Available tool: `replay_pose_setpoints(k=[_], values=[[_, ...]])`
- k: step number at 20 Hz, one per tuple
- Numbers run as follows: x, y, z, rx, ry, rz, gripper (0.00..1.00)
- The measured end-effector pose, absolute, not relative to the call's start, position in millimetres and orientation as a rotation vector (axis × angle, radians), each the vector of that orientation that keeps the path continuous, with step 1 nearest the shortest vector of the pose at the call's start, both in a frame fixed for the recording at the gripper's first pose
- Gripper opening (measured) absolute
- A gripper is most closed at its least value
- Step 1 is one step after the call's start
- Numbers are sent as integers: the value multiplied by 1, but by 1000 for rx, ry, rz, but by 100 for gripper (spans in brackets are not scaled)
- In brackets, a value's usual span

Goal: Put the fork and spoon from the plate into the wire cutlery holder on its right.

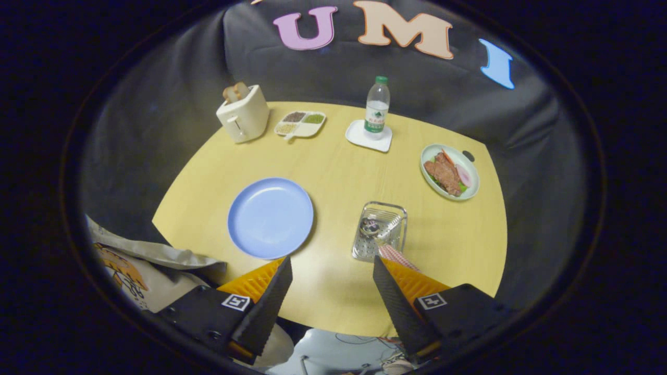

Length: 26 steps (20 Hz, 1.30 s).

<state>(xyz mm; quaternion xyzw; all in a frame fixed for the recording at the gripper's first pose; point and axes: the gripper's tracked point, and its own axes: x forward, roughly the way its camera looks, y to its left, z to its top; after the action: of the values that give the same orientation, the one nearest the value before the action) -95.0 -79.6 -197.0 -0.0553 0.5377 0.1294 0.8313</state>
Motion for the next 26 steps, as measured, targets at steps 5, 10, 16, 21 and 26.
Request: replay_pose_setpoints(k=[5, 10, 16, 21, 26], values=[[-92, -45, -182, -86, 953, 220, 99], [-77, -12, -149, -31, 710, 159, 99], [-66, -14, -116, 37, 490, 34, 99], [-59, -17, -89, -28, 357, -7, 99], [-45, -15, -59, 34, 252, -51, 99]])
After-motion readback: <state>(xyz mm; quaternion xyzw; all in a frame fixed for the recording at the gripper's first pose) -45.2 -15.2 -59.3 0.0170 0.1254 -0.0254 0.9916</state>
